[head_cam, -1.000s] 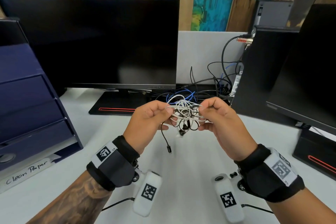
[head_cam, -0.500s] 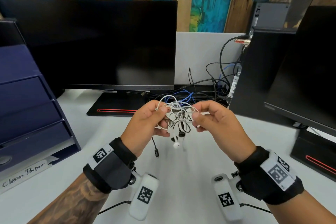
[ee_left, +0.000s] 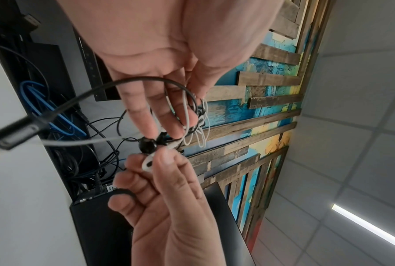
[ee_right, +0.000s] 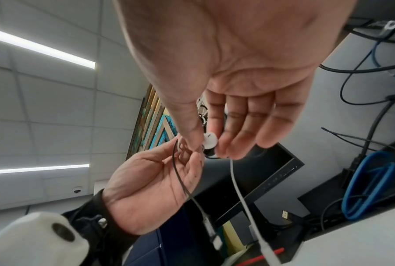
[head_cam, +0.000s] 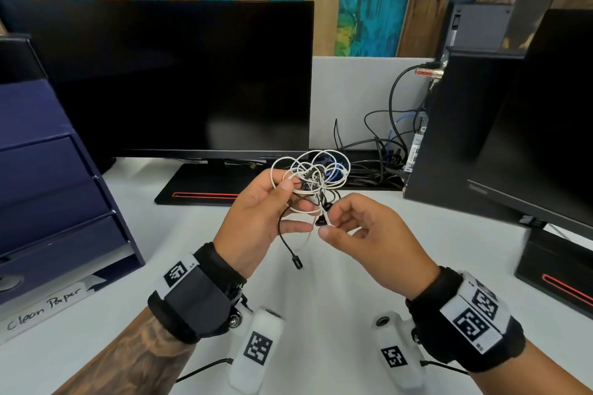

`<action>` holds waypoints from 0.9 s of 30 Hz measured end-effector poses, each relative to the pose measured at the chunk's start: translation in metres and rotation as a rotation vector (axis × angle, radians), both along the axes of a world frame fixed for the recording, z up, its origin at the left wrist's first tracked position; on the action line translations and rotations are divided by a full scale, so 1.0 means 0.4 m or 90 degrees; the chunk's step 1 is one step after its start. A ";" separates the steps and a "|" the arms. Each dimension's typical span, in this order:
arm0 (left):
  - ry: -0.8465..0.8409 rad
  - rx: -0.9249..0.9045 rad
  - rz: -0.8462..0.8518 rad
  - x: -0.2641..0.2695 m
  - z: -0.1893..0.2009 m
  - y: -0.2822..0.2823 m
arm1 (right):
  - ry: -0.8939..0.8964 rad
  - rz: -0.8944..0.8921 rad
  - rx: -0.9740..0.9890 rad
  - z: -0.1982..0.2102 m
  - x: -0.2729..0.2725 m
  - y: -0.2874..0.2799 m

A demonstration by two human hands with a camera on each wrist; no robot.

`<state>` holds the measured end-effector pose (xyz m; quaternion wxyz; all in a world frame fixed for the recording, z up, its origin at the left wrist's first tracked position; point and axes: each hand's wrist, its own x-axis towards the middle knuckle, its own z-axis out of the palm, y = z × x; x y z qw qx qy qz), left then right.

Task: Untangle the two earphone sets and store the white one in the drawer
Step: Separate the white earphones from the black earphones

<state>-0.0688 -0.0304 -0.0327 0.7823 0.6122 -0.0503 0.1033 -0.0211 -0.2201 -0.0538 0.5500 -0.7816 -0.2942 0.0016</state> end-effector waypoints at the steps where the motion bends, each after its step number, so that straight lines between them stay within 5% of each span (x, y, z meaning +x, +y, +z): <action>1: -0.001 -0.003 0.000 -0.001 0.001 0.001 | 0.012 0.007 0.012 -0.002 0.000 0.000; 15: -0.017 -0.013 0.005 -0.006 0.010 0.002 | 0.029 0.034 0.193 0.038 -0.023 -0.001; 27: -0.007 -0.052 -0.025 -0.009 0.001 -0.010 | -0.036 0.007 0.137 0.035 -0.025 -0.002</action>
